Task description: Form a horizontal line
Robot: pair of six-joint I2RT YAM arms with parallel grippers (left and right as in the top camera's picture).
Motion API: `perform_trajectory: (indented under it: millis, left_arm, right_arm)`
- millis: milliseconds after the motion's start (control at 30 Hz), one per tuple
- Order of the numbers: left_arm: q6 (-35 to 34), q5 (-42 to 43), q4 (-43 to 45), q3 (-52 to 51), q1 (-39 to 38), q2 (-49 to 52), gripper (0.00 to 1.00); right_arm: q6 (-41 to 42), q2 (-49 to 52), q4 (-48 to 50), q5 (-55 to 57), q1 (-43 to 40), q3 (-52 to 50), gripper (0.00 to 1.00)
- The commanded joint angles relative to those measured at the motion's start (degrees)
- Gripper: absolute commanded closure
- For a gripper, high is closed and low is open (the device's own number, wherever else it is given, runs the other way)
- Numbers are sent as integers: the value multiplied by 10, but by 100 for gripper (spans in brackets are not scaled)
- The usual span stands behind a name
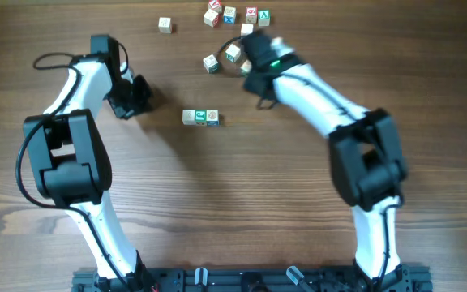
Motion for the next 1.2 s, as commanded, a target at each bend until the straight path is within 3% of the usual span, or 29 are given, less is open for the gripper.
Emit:
perform_trajectory:
  millis: [0,167,467,867,1167]
  left_arm:
    - [12,-17,0,76,-25,-28,96]
    - [78,-24,11,112,-88,-31,96]
    - [74,-136,5,110,-179,-27,96]
    - [51,-106,-16,110,-164,16,96]
    - [44,-95,-18,110,-164,54,96]
  right_arm:
    - [8,-29,-34,-35,-25,-1,96]
    - [5,-28,-31,-35,-35,-37,96]
    - [7,-28,54,-24,-41,-127,96]
    - [7,-28,174,-5,-47,-225,96]
    - [6,-28,184,-5,-47,-231,96]
